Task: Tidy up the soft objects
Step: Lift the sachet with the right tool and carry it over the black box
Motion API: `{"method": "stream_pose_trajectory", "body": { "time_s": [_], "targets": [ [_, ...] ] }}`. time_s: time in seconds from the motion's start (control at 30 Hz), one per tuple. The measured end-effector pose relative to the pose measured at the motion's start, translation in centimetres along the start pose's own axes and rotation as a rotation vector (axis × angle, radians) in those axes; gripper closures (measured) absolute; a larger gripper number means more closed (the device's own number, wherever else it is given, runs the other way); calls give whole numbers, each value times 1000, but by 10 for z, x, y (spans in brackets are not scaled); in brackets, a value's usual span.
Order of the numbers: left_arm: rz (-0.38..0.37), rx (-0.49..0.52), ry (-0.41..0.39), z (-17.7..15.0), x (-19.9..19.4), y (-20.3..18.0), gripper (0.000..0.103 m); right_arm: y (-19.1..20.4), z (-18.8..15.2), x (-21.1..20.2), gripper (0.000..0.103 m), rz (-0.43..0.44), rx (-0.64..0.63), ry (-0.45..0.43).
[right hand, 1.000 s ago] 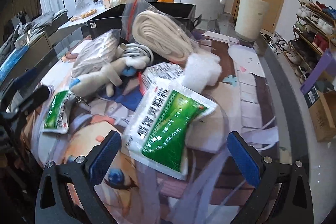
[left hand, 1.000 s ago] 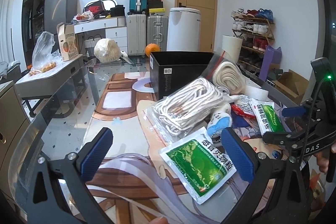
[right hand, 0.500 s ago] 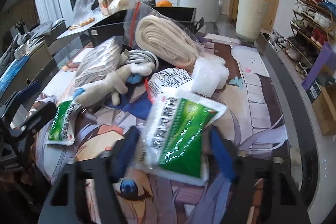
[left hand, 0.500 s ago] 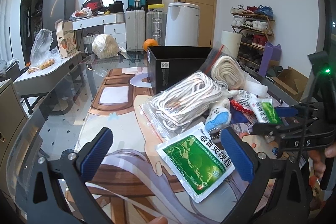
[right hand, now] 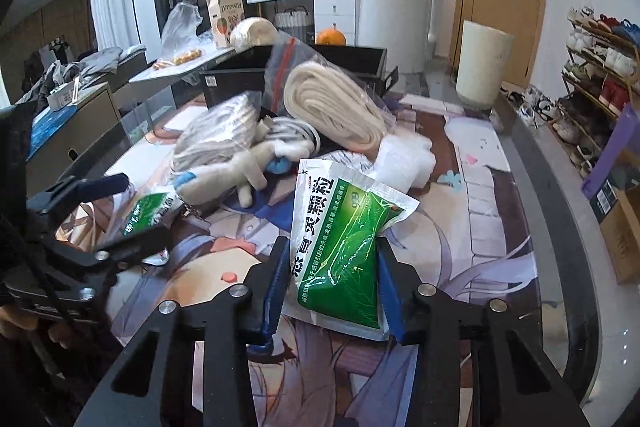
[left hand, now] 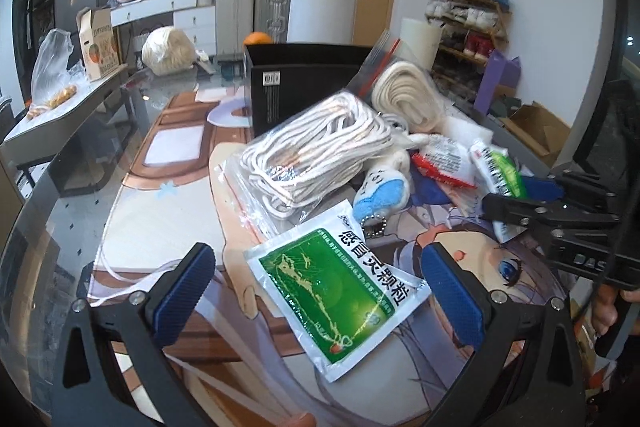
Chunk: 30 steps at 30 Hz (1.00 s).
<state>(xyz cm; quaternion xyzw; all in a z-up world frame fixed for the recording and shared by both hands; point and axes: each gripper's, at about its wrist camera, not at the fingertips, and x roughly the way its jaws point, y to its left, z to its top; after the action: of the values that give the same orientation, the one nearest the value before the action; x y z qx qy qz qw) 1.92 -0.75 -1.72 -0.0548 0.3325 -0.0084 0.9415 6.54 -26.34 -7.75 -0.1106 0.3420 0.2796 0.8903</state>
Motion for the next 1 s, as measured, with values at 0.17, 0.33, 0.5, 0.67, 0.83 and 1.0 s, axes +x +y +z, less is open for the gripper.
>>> {"method": "stream_pose_trajectory", "body": {
  "time_s": [0.17, 0.33, 0.5, 0.67, 0.83, 1.0],
  "targets": [
    [50, -14, 54, 4, 10, -5, 0, 2, 0, -4, 61, 5, -5, -20],
    [96, -42, 96, 4, 15, -2, 0, 3, 0, -6, 61, 9, -8, -24],
    [102, -22, 98, 0, 12, 4, 10, 6, 0, -7, 61, 17, -16, -27],
    [118, 2, 71, 0, 7, 10, 62, 7, 1, -7, 61, 19, -21, -32],
    [94, 3, 50, -1, 0, 20, 81, 9, 2, -9, 61, 15, -31, -46],
    [58, 9, 17, -5, -6, 21, 88, 11, 3, -12, 61, 17, -40, -62]
  ]
}}
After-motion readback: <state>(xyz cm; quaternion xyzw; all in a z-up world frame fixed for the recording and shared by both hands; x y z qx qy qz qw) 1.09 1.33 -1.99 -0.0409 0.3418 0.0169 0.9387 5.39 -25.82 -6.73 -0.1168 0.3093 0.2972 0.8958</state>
